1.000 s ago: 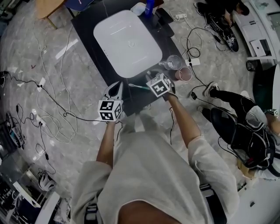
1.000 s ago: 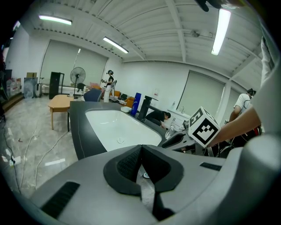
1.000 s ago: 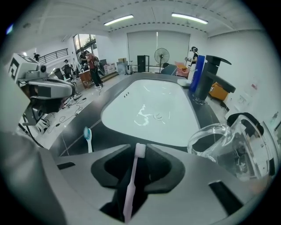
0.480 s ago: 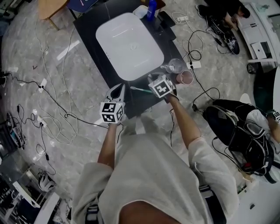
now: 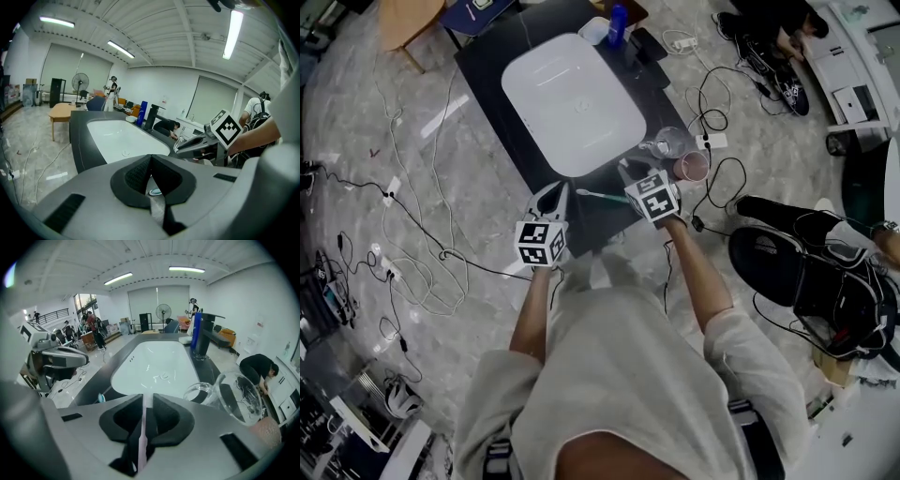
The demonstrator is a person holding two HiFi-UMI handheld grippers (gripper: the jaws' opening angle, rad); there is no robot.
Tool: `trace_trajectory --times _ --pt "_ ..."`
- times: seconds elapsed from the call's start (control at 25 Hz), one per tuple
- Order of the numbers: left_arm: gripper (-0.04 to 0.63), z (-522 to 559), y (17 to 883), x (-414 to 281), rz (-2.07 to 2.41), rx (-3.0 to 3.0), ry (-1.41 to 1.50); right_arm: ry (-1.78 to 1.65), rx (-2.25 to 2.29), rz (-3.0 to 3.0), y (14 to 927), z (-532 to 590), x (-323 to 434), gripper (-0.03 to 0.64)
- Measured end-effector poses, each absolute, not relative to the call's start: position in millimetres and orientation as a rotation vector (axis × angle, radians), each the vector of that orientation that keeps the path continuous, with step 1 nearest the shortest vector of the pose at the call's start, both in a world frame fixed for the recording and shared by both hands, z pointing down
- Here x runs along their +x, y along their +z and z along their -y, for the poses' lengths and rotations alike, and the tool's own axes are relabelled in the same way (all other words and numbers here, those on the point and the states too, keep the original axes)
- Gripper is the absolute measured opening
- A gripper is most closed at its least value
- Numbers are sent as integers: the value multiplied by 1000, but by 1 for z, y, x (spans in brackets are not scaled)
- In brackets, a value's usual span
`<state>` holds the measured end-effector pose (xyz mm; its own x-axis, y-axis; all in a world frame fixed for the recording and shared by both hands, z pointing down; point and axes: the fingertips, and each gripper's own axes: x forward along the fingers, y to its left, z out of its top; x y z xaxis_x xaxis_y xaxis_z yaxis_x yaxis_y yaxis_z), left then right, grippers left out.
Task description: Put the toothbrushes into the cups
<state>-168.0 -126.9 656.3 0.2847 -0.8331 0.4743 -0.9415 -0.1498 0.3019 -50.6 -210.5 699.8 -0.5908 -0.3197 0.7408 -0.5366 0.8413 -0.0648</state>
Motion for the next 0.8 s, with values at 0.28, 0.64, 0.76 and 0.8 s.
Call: trace_trajectory --times 0.28,0.64,0.76,0.8 --pt "26 132 644 -165 1591 2050 254 317 741 2366 650 208 -40 81" --pt "26 135 622 -162 1613 2092 243 294 890 2520 583 212 -30 81" --pt "26 138 613 -160 1616 2108 236 301 927 2554 567 214 -27 81" --pt "26 139 611 -159 1616 2113 232 307 936 2565 563 216 -26 80"
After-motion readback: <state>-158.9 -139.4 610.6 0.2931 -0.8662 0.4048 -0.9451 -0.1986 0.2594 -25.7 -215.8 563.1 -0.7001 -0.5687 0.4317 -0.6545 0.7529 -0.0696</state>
